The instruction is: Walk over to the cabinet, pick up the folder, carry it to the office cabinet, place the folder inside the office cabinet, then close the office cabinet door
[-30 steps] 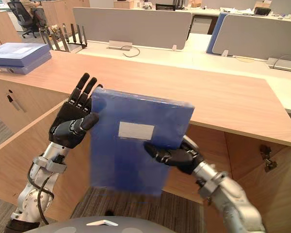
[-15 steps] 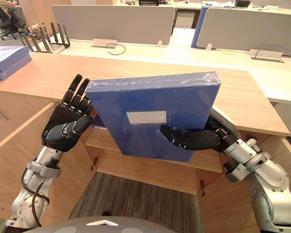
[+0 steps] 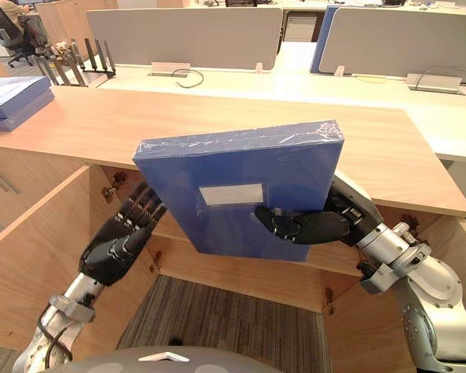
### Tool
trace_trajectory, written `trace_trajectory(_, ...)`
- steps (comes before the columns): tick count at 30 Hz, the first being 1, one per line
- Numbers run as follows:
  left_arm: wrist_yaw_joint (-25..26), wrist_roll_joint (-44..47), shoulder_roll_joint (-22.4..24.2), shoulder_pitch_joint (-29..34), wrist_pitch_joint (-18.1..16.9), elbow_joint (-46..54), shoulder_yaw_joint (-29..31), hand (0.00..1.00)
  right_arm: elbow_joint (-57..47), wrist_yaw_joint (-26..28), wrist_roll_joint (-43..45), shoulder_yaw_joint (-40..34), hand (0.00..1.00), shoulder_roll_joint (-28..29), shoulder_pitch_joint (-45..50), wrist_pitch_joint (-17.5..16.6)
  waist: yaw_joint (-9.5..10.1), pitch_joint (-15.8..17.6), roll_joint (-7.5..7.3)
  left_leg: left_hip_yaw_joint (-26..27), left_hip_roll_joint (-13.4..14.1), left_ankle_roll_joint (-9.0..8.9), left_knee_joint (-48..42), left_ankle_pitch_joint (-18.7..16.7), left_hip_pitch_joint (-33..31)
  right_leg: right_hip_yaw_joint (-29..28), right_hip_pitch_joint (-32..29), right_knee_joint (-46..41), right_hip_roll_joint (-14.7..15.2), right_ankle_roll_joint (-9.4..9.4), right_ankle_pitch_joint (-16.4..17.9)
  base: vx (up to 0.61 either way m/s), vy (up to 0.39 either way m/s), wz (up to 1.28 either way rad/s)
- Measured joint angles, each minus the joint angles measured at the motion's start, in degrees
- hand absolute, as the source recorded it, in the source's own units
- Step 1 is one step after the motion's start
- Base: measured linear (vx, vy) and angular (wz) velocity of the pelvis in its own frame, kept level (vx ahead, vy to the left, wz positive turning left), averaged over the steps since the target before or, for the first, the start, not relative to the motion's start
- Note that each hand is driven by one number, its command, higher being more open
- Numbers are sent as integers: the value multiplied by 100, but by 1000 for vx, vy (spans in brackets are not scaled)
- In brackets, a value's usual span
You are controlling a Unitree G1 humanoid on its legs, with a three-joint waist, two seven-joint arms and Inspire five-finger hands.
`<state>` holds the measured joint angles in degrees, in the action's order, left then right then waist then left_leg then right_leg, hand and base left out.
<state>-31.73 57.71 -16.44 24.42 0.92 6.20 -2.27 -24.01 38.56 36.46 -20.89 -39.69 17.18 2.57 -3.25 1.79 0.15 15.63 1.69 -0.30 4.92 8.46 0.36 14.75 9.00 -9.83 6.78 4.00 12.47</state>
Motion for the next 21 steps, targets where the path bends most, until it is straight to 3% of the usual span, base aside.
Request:
trace_trajectory(12,-356,21,65,323,285,-1150,50,100,58,141,2,-2,0,0,66,0,77,31,-52,-68,-19,45,0,-29,-90,90,-8,17,3,3,2,4,-1,3)
trace_trajectory(21,-520,-1382,48,550,320,-3180,160,100,196,153,-3,-42,0,1,50,2,86,22,-48,-111,-24,48,-1,-27,-100,128,-6,15,9,5,4,0,0,0)
